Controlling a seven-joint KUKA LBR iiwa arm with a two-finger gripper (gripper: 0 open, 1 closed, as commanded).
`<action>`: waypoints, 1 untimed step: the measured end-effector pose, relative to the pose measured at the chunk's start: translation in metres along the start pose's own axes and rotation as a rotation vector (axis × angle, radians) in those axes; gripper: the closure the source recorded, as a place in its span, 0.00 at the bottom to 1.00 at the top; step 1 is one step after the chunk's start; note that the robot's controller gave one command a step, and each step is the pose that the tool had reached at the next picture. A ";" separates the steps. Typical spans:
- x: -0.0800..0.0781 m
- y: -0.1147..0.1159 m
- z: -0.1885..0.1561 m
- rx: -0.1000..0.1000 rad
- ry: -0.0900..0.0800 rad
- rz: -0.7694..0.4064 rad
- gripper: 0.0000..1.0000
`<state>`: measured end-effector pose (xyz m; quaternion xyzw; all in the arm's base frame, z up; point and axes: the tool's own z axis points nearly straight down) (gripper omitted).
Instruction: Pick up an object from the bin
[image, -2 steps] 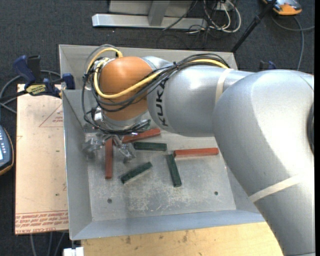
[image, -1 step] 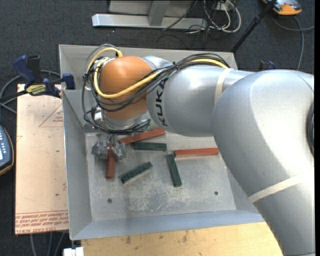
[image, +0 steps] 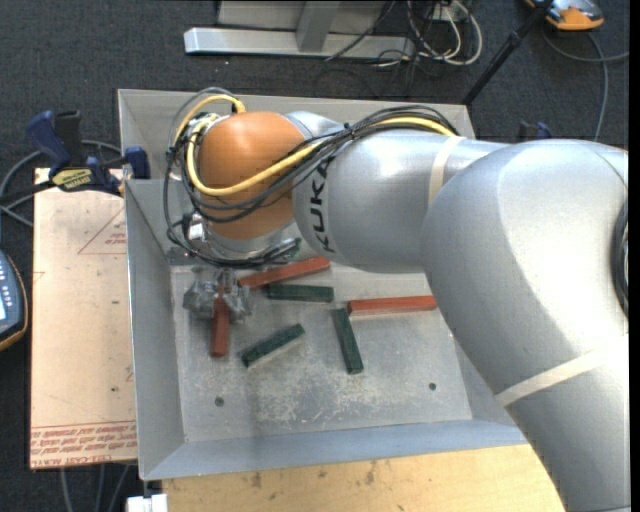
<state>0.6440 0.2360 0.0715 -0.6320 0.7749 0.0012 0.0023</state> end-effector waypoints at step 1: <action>-0.002 -0.002 -0.072 0.007 -0.003 0.001 1.00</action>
Offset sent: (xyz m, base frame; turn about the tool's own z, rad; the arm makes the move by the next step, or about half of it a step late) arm 0.0000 0.0001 0.0670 0.0000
